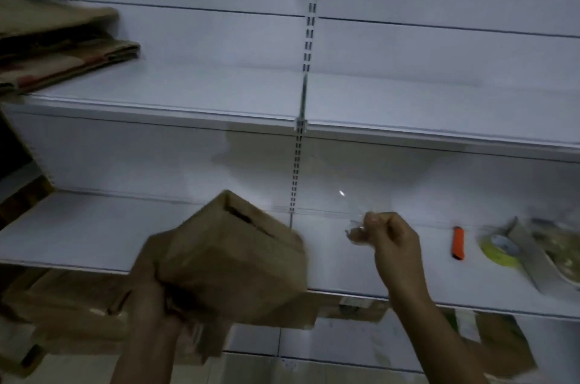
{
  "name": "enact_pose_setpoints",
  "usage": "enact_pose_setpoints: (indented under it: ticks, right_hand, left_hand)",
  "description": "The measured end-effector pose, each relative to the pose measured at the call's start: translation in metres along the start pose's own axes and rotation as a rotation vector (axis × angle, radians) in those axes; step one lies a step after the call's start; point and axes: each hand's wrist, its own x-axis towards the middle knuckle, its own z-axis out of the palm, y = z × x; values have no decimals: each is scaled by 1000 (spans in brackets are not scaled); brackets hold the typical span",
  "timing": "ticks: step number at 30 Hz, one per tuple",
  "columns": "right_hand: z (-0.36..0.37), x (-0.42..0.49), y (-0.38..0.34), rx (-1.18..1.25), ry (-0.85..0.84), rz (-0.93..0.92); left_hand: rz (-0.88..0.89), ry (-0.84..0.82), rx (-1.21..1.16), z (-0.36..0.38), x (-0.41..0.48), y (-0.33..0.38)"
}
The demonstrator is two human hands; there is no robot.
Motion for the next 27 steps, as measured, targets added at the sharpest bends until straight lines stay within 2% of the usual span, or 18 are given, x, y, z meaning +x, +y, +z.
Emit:
enact_pose_setpoints:
  ticks: [4, 8, 10, 12, 16, 20, 24, 26, 27]
  right_hand:
    - [-6, -10, 12, -268, -6, -123]
    - [5, -20, 7, -529, -16, -305]
    - [20, -21, 5, -657, 59, -447]
    - [33, -21, 8, -598, 93, -527]
    - [32, -12, 5, -181, 69, -286]
    - [25, 2, 10, -130, 49, -94]
    - [4, 11, 17, -19, 92, 131]
    - [-11, 9, 21, -84, 179, 250]
    - [-19, 7, 25, -195, 253, 228]
  left_hand:
    - [116, -89, 190, 27, 5, -19]
    - [217, -311, 432, 59, -2, -41]
    - [235, -414, 486, 76, -12, -53]
    - [208, -559, 407, 91, -24, -60]
    - [171, -690, 306, 105, -24, -61]
    - [167, -747, 279, 113, -8, -66]
    - [19, -790, 259, 117, 3, -82]
    - [-9, -853, 285, 121, -1, -91]
    - [-24, -883, 293, 124, -5, -96]
